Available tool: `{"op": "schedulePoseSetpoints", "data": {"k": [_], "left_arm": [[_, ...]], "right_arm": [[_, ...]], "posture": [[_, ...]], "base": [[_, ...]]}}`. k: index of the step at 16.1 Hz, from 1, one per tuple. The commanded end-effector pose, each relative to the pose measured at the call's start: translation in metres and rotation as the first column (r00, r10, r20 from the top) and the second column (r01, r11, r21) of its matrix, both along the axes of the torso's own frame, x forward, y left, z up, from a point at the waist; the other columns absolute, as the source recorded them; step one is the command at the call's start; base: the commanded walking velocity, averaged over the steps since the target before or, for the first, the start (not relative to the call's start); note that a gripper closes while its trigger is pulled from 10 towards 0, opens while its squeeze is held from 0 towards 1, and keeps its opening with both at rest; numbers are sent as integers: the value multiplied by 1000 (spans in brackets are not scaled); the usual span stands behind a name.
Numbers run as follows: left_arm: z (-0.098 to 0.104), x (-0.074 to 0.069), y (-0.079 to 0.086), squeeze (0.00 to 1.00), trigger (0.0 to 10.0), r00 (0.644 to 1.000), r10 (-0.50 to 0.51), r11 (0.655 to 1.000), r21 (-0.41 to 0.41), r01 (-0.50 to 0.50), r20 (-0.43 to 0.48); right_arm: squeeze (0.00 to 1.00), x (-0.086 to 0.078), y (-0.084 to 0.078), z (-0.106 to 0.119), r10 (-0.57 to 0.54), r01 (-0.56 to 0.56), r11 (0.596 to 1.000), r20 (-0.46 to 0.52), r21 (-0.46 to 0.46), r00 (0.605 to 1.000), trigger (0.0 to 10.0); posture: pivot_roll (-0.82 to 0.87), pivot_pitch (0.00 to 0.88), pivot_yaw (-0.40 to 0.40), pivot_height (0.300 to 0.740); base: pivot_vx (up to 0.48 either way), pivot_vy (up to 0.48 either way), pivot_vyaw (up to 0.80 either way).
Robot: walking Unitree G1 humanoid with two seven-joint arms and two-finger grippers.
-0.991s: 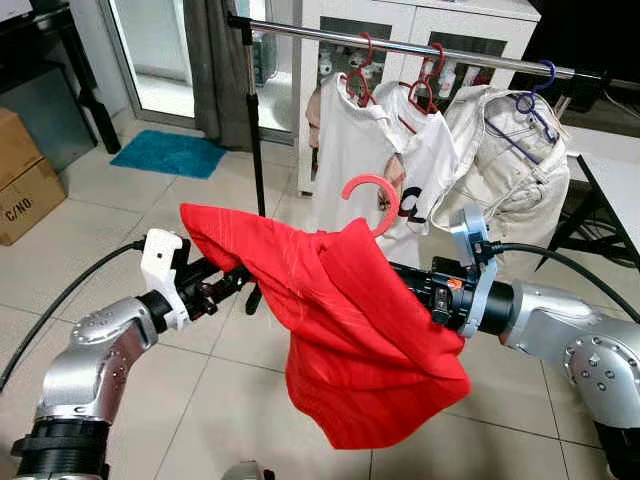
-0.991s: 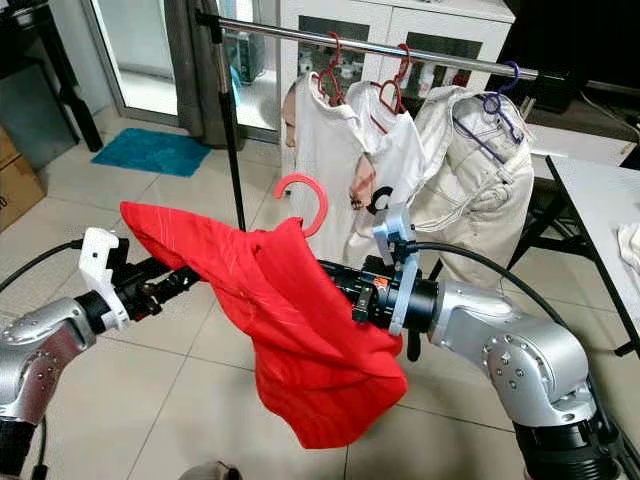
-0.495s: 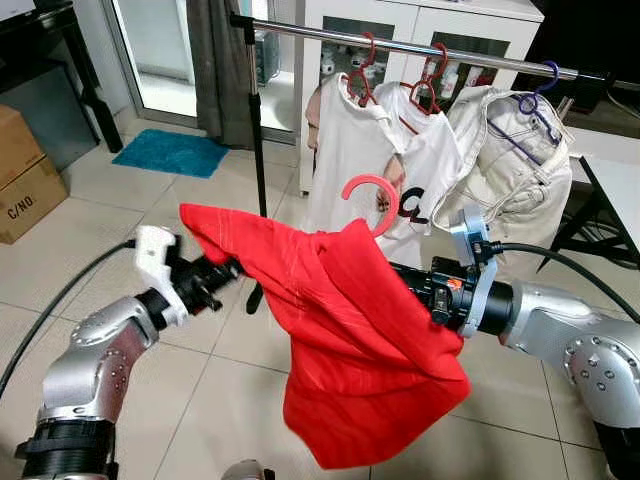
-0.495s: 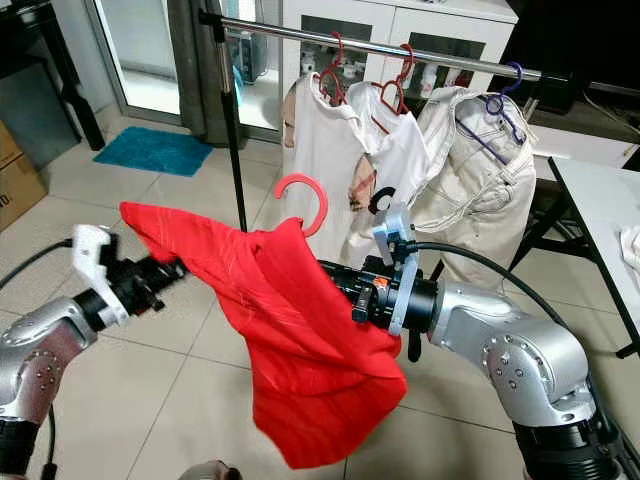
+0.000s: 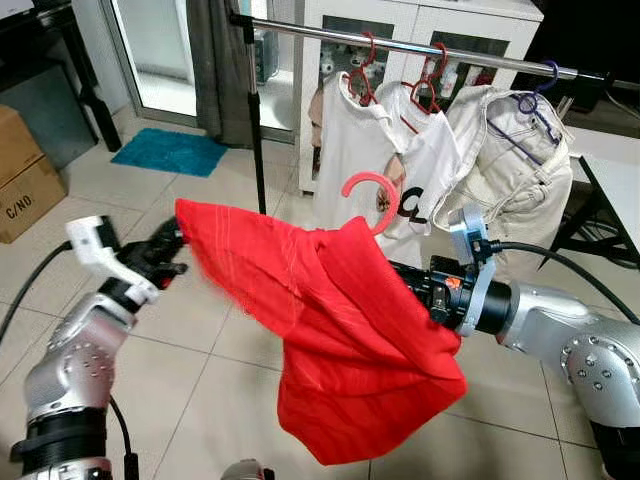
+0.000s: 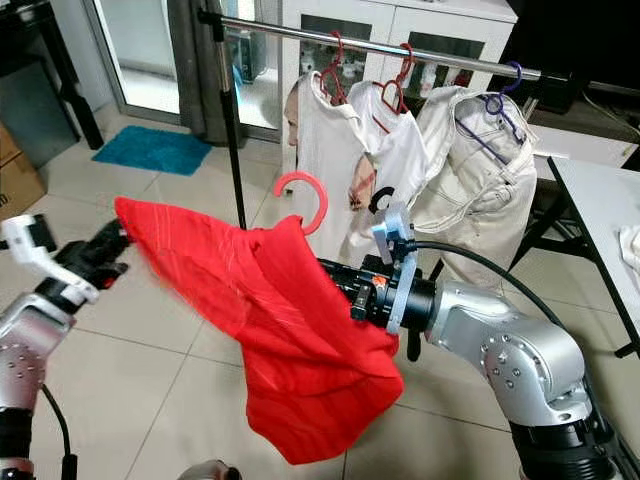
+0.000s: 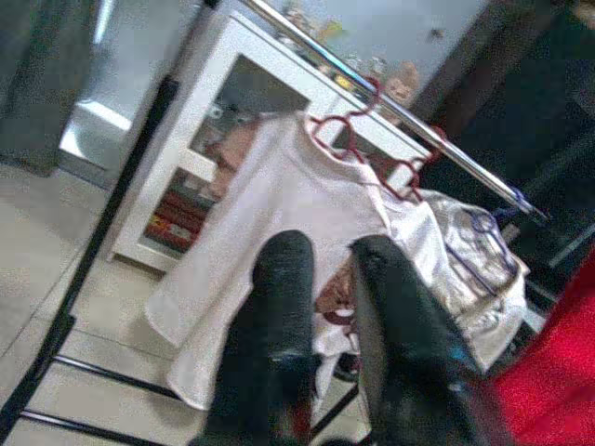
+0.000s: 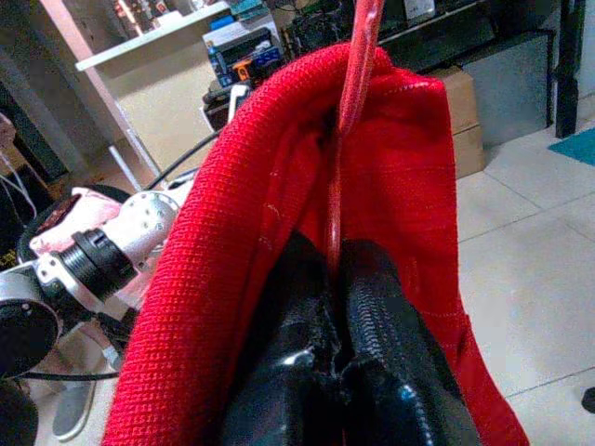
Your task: Hang hanger
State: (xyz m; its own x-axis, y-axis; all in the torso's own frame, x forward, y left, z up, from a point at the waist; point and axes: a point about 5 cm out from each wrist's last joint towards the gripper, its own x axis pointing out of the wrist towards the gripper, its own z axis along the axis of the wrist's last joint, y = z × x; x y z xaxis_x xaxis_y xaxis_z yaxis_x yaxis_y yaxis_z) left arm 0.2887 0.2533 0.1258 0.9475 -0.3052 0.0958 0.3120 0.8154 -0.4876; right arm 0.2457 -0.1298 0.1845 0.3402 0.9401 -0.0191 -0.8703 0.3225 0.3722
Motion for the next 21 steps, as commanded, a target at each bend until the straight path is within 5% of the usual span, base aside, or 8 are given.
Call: {"op": "schedulePoseSetpoints", "data": {"k": [1,4,5,7,8,9,10,21], "left_arm": [[6,3,-1,0,0,999,-2,999,-36,3,34],[5,1,6,0,0,999,29,999,-32,-28,35],[1,-5,9,0,0,1000,-13,998,64,12,17],[-1,-16,6,0,10000,988,-156,981,113,157,-20],[3,-30,2,0,10000,944,-327,935,130,331,-46],[8,-33,12,424,10000,936,-350,915,202,350,-38],[15,-32,25,1000,10000,934,-356,895,283,344,-9],[26,-20,25,1000,10000,800,-590,713,398,577,-104]], "right_arm": [[0,4,-4,8,-25,25,1000,31,18,999,10000],[0,4,-4,8,-32,32,999,33,18,999,10000],[0,4,-5,7,-38,37,999,33,16,999,10000],[0,2,-6,7,-38,37,999,29,12,999,10000],[0,1,-7,6,-32,32,999,24,3,999,10000],[0,0,-7,6,-20,20,1000,26,-3,999,10000],[0,0,-7,7,-6,6,1000,32,-5,999,10000],[0,-2,-3,11,54,-54,998,66,-12,996,10000]], "posture": [[-29,0,-22,740],[-31,0,-18,740],[-33,0,-17,740],[-37,0,-26,740],[-38,0,-33,740],[-38,0,-34,740],[-37,0,-34,740],[-53,0,-26,740]], "base": [[0,0,0],[0,0,0],[0,0,0],[0,0,0],[0,0,0],[0,0,0],[0,0,0],[0,0,0]]}}
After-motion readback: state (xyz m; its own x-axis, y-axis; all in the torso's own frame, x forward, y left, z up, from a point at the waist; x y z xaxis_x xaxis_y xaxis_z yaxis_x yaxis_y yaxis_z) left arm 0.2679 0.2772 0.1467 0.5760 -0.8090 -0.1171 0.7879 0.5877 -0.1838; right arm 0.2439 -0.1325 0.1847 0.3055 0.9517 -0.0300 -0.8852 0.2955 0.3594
